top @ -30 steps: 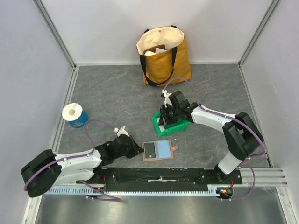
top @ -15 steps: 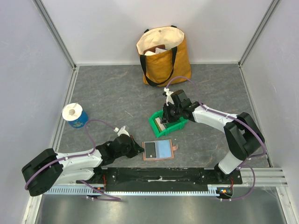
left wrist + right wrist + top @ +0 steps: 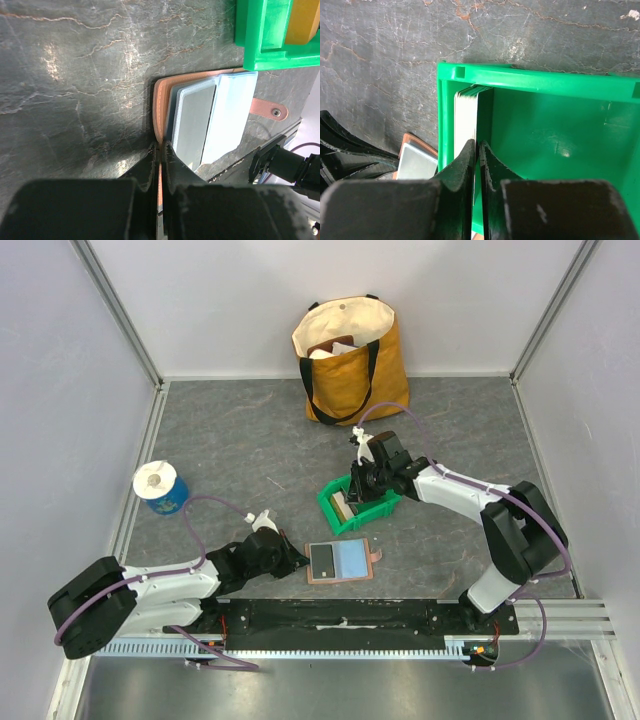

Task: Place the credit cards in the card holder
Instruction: Pick up the credit card from the storage box, then turn over the card slot in the card holder.

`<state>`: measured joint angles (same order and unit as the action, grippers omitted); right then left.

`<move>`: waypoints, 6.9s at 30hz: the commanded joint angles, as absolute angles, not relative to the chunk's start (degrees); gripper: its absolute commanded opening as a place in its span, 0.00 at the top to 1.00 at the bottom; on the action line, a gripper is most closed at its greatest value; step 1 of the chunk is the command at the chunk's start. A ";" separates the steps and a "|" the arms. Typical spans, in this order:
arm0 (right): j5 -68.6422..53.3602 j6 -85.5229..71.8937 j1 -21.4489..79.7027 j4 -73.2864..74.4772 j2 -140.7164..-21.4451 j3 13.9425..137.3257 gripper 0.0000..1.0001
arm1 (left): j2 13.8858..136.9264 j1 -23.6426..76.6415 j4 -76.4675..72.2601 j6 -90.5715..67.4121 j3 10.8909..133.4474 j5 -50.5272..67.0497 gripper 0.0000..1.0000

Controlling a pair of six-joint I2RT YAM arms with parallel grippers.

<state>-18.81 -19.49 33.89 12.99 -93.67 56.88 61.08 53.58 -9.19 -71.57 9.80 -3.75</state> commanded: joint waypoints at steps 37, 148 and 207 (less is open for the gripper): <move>10.18 -19.08 40.61 15.82 -88.59 58.45 1.00 | 62.84 53.44 -1.67 -69.26 8.17 -4.92 0.98; 9.93 -7.82 36.74 18.98 -99.76 66.27 1.00 | 60.29 53.17 -1.23 -69.26 6.59 -5.01 0.98; 11.51 -51.06 54.84 8.44 -59.59 24.70 1.00 | 61.79 53.26 -1.93 -69.52 7.47 -3.08 0.98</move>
<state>9.26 -50.13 54.28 10.46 -59.09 25.32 59.83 53.32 -9.41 -71.55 8.82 -2.92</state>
